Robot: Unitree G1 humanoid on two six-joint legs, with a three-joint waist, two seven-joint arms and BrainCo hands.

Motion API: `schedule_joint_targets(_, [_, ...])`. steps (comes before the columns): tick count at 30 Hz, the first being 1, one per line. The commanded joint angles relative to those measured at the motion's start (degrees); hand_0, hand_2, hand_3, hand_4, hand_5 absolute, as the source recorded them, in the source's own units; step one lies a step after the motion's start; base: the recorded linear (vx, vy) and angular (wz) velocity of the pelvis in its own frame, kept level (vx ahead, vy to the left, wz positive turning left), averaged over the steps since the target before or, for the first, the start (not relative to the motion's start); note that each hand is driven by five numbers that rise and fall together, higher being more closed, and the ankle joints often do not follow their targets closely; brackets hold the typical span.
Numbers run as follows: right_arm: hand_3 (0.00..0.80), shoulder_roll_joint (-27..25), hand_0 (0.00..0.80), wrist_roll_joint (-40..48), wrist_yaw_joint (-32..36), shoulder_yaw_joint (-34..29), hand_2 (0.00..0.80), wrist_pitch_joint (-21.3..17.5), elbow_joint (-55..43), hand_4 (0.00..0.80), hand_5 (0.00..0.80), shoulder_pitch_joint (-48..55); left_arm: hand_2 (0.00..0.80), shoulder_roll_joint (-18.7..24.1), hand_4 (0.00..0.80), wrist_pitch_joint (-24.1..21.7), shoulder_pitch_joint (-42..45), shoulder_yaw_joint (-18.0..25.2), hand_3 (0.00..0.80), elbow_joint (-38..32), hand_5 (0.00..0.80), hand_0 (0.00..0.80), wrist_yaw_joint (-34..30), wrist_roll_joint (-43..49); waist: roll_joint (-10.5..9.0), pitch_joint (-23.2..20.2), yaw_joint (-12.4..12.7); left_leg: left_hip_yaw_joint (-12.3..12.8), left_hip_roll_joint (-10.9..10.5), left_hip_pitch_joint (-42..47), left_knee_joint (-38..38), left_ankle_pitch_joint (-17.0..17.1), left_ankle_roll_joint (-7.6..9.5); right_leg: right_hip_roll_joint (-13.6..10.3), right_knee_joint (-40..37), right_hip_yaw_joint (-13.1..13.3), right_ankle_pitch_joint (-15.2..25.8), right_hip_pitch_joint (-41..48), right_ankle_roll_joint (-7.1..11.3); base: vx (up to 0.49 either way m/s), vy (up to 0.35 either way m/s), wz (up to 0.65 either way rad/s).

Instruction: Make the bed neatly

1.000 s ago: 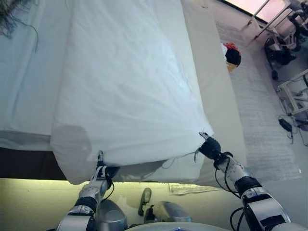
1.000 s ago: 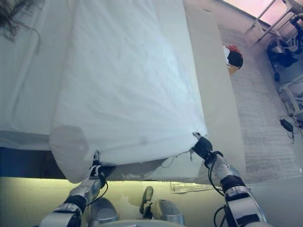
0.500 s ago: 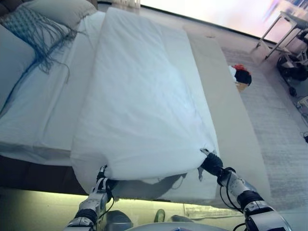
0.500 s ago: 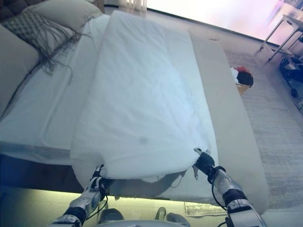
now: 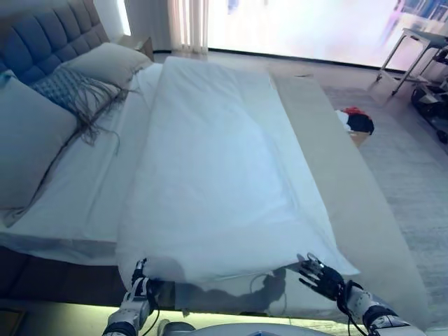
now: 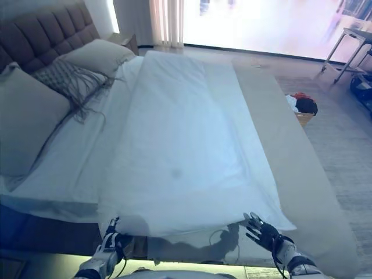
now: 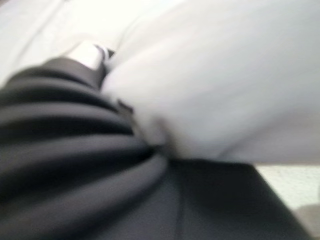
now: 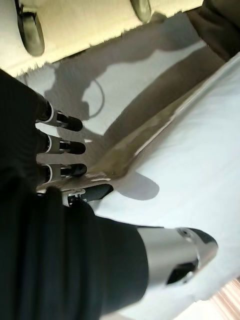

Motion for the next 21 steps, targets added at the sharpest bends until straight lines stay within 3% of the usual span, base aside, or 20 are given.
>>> schedule_joint_targets(1, [0.000,-3.2,0.000,-0.8,0.7,-2.5,0.000,-0.2,3.3,0.000,0.000,-4.6,0.800,5.3,0.800,-2.7,-4.0,4.9,0.800,2.3,0.800,0.800,-4.3,0.6,-0.76,0.1,1.8,-0.4,1.2,0.5,3.2,-3.3,0.65,-5.7,5.5,-2.2,-2.6,-1.9,3.35,-0.055,0.132,0.00])
schedule_joint_targets(13, [0.000,-6.0,0.000,-0.9,-0.5,-3.2,0.000,0.4,6.3,0.000,0.000,-6.1,0.800,12.1,0.800,-4.0,-3.1,11.6,0.800,3.8,0.800,0.800,-4.2,0.8,0.88,0.0,2.7,-1.6,-1.9,-0.2,5.9,-5.6,1.90,-7.5,4.9,-2.4,-2.1,-1.3,3.52,-0.054,0.181,0.02])
schedule_joint_targets(18, [0.000,-7.2,0.000,2.4,-2.0,-4.5,0.000,-0.2,7.6,0.000,0.000,-7.2,0.800,15.2,0.800,-2.6,-4.2,13.3,0.800,6.1,0.800,0.800,-4.1,1.3,1.09,-0.1,3.1,-1.5,-5.5,-1.8,9.0,-8.4,3.66,-10.5,3.7,-2.3,0.2,-1.5,5.25,-0.115,0.241,0.05])
schedule_joint_targets(21, [0.000,-7.9,0.000,3.7,-2.3,-5.8,0.000,-1.1,8.5,0.000,0.000,-8.0,0.800,17.2,0.800,-0.9,-4.5,14.3,0.800,7.7,0.800,0.800,-4.4,2.1,1.51,0.0,3.5,-1.4,-8.7,-2.6,9.9,-9.9,5.25,-13.4,2.6,-2.2,4.1,-2.6,6.07,-0.121,0.237,0.03])
